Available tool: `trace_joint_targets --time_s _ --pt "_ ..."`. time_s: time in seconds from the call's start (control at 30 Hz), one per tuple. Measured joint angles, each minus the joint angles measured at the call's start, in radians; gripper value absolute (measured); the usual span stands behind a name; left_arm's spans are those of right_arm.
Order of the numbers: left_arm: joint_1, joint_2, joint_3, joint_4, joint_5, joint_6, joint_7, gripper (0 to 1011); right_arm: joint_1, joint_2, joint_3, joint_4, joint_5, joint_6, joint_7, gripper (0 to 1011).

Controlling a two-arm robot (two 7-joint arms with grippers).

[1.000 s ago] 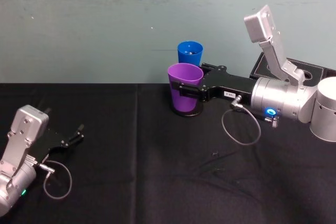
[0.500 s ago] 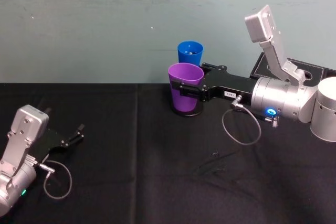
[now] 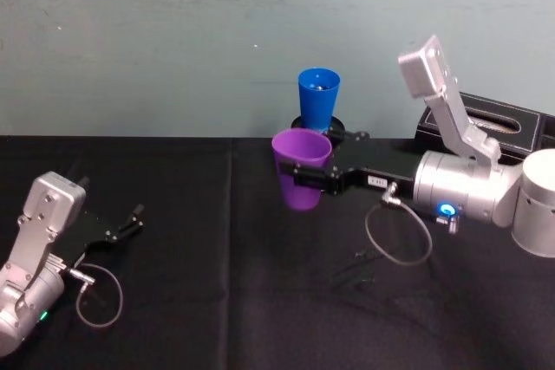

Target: Pick up one cup with a gripper and tap it against the other cup.

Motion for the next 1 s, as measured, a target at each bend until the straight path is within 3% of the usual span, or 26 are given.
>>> trace_joint_targets --time_s 0.3,0.6,1.0 --pt "0.000 0.000 0.000 0.000 0.000 0.000 0.000 1005 -0.063 0.046 -0.020 -0.050 0.013 -0.041 -0.008 724" --pt "0.000 0.000 0.000 0.000 0.000 0.000 0.000 1004 -0.108 0.073 -0.027 -0.052 0.023 -0.084 -0.024 723" --pt "0.000 0.000 0.000 0.000 0.000 0.000 0.000 1005 -0.170 0.092 -0.037 -0.042 -0.028 -0.183 -0.037 724"
